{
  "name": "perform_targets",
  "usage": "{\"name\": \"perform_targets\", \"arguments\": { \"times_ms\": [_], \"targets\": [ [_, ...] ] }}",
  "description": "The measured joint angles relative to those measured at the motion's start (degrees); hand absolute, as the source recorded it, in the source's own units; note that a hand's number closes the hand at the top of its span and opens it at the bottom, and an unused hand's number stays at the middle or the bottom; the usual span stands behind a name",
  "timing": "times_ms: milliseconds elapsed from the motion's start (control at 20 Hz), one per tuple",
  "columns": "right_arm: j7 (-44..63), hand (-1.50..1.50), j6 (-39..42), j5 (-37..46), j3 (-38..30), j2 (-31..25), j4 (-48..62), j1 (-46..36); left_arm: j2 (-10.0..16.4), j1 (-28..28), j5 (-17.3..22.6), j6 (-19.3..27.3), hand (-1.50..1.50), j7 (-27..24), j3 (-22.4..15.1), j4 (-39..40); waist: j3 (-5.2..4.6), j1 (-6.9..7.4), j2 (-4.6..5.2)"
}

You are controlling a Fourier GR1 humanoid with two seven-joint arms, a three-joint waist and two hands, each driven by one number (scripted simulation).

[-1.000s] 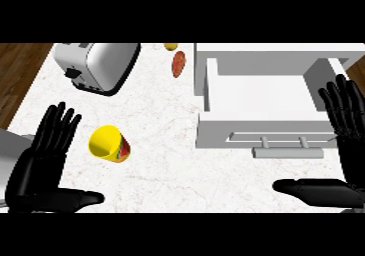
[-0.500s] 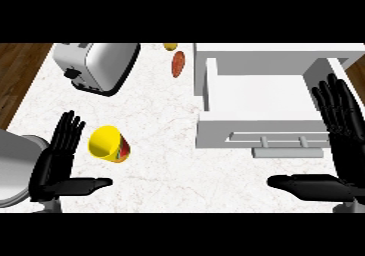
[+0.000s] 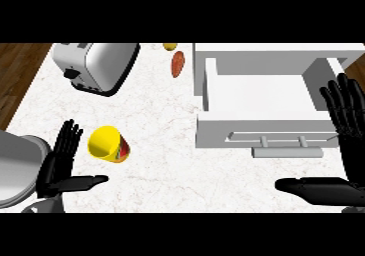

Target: Pick up the cup, place it into the drawer and close the drawer

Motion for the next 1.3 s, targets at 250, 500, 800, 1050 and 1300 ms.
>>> {"name": "perform_targets", "arguments": {
  "times_ms": [250, 500, 800, 1050, 1300],
  "targets": [
    [1.7, -1.5, 0.0, 0.7, 0.7, 0.6, -1.5, 0.0, 1.0, -4.4, -0.7, -0.7, -1.5, -8.2, 1.4, 12.5, -0.01, -0.01, 0.01],
    [0.3, -1.5, 1.1, -0.1, -0.4, 0.5, 0.1, -0.4, 2.8, -10.1, -1.4, -1.6, -1.5, -16.1, 2.9, 25.2, -0.02, -0.13, 0.05],
    [-0.2, -1.5, 0.6, 1.5, 1.0, 1.6, 1.4, -1.5, 5.0, -16.1, -3.0, -1.5, -1.5, -23.6, 3.9, 38.9, -0.05, -0.37, 0.17],
    [0.1, -1.5, 1.5, 0.7, -0.2, 0.7, 2.6, -2.7, 5.0, -18.6, -3.9, -0.6, -1.5, -25.8, 3.9, 44.0, -0.09, -0.57, 0.27],
    [0.9, -1.5, 1.7, 0.0, -0.4, 0.7, 1.4, -2.8, 5.8, -19.9, -4.1, -0.7, -1.5, -26.7, 4.3, 46.3, -0.14, -0.87, 0.39]
  ]
}}
